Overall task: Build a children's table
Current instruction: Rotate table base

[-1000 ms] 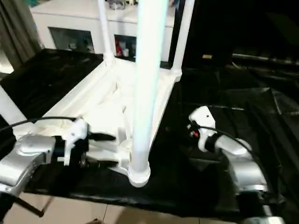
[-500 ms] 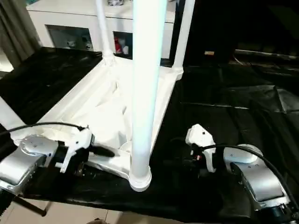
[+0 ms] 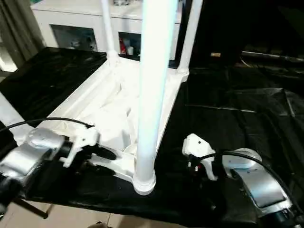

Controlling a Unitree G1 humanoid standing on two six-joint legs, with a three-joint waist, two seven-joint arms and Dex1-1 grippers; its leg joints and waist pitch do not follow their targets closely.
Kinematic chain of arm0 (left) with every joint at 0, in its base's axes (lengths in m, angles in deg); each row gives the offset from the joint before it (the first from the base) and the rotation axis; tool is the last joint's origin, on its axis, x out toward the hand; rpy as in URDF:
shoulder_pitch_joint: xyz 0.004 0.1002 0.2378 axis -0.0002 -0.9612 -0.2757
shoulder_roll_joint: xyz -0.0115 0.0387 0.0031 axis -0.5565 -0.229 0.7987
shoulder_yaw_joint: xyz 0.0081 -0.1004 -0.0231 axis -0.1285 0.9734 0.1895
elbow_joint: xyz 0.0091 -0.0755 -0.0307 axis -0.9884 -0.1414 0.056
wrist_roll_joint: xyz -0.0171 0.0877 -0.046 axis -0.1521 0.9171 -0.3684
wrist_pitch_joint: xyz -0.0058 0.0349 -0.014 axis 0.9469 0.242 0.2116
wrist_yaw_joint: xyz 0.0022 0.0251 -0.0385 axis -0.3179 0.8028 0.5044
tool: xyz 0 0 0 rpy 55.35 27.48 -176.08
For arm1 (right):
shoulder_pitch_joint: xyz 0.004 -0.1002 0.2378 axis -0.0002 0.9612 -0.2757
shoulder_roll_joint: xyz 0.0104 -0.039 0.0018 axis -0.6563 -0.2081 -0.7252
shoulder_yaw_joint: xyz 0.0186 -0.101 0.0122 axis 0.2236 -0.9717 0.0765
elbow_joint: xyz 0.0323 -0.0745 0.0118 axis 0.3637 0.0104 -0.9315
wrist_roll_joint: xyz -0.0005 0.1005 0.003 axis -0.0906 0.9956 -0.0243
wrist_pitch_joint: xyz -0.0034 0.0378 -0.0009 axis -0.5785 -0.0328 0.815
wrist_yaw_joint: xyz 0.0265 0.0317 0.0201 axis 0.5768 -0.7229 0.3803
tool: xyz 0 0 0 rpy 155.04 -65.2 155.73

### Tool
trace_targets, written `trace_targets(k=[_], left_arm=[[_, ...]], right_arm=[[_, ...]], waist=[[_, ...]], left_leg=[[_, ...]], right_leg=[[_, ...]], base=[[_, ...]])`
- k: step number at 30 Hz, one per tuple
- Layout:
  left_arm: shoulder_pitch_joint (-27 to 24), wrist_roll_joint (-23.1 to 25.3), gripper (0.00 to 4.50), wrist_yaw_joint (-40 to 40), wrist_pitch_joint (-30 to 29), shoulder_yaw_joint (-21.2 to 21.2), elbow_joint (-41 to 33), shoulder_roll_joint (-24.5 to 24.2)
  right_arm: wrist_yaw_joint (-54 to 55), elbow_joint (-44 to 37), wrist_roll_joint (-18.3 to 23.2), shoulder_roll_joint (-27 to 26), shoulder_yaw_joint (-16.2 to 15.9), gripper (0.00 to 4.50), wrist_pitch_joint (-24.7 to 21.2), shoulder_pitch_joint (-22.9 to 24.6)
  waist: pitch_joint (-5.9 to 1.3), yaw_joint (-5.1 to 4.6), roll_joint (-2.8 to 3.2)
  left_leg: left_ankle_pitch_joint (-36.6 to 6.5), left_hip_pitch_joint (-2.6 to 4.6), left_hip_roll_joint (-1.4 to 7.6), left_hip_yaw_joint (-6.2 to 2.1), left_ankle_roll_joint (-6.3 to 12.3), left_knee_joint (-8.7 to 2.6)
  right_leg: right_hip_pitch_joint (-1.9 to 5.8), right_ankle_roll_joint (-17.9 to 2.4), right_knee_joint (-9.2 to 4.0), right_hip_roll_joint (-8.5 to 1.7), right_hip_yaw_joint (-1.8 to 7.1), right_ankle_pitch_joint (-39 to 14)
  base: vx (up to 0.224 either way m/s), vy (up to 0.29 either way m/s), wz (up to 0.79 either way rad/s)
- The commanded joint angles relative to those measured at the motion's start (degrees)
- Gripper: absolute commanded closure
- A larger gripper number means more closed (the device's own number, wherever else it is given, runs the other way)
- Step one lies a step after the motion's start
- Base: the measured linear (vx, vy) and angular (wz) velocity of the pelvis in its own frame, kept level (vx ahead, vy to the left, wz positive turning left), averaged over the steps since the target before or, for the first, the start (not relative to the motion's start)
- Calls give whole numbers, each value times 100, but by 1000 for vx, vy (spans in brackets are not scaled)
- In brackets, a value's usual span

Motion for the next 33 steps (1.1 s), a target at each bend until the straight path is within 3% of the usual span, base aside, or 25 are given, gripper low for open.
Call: trace_targets(k=[1,3,5,7,8,9,12,14,19,20,22,25,26,28,29,30,31,33], left_arm=[[156,-11,217,-71,-9,-103,9,139],[186,-27,242,-135,-68,-163,-7,191],[197,14,251,-229,-16,-238,29,183],[216,62,268,-318,44,-285,87,152],[226,81,279,-353,66,-299,117,133],[263,124,279,-457,120,-329,200,79],[338,223,302,-586,228,-336,359,15],[342,257,333,-551,235,-329,382,2],[318,278,366,-86,386,-163,480,142],[318,278,378,-86,386,-163,480,142],[139,-48,390,259,84,161,255,388],[28,-89,407,479,13,298,204,490],[-123,-46,413,774,-7,408,156,535],[-231,-13,427,987,-19,485,121,566],[-365,28,427,1250,-1,579,67,581],[-509,55,432,1528,11,704,-13,598],[-622,86,440,1718,21,780,-106,595],[-712,116,447,1842,61,829,-186,593]], right_arm=[[13,-177,-8,-1,-31,62,-21,116],[8,-254,25,-16,-47,62,-73,132],[24,-267,-11,-29,-72,62,-59,117],[12,-256,-22,-29,-84,62,-37,82],[18,-243,-28,-35,-83,62,-25,58],[51,-195,-38,-47,-66,62,4,-14],[92,-121,-42,-62,-20,62,37,-105],[129,-80,-74,-77,-16,62,80,-127],[300,5,-61,-198,77,62,146,-180],[300,5,-61,-198,77,62,146,-180],[411,95,-83,-266,87,62,218,-130],[635,240,-156,-365,129,62,326,-133],[921,413,-203,-508,221,62,365,-216],[1124,535,-234,-611,288,62,389,-277],[1366,660,-248,-729,393,62,382,-348],[1578,774,-205,-849,523,62,336,-429],[1723,860,-163,-936,620,62,266,-495],[1831,937,-162,-997,672,62,259,-553]], waist=[[-332,12,58],[-334,0,-7],[-322,-13,61],[-324,-40,43],[-323,-51,79],[-323,-52,60],[-322,-51,80],[-323,-64,125],[-339,-41,115],[-340,-29,110],[-335,-13,36],[-320,-21,53],[-318,-37,-67],[-317,-70,-15],[-309,-112,-56],[-310,-151,-160],[-314,-153,-117],[-308,-171,-105]], left_leg=[[-1088,82,290,-96,115,-470],[-1043,63,294,-95,170,-469],[-1079,56,293,-107,181,-474],[-1122,69,293,-99,178,-473],[-1184,86,296,-96,161,-471],[-1165,80,291,-98,171,-474],[-1215,92,289,-92,149,-477],[-1240,98,302,-95,103,-483],[-1154,80,296,-95,122,-470],[-1165,88,298,-90,124,-466],[-1070,66,297,-87,171,-465],[-1123,59,295,-90,168,-479],[-1029,28,291,-88,205,-482],[-972,19,280,-93,216,-479],[-1012,18,277,-86,212,-483],[-1008,8,270,-79,236,-482],[-972,-3,272,-99,232,-481],[-922,-5,276,-101,245,-491]], right_leg=[[211,-1568,-400,-357,182,-188],[237,-1601,-397,-355,179,-109],[232,-1593,-402,-358,176,-267],[227,-1588,-421,-350,178,-342],[215,-1607,-433,-343,179,-358],[220,-1611,-424,-335,178,-367],[206,-1592,-436,-332,180,-482],[204,-1605,-431,-331,177,-413],[219,-1655,-415,-349,174,-239],[218,-1649,-414,-343,174,-271],[229,-1651,-400,-366,176,-322],[217,-1571,-437,-356,176,-608],[228,-1532,-431,-365,171,-601],[225,-1490,-447,-374,163,-687],[217,-1461,-459,-358,157,-768],[222,-1417,-471,-354,151,-865],[228,-1406,-438,-372,149,-900],[220,-1303,-463,-368,144,-1069]], base=[[0,0,0],[0,0,0],[0,0,0],[0,0,0],[0,0,0],[0,0,0],[0,0,0],[0,0,0],[0,0,0],[0,0,0],[0,0,0],[0,0,0],[0,0,0],[0,0,0],[0,0,0],[0,0,0],[0,0,0],[0,0,0]])
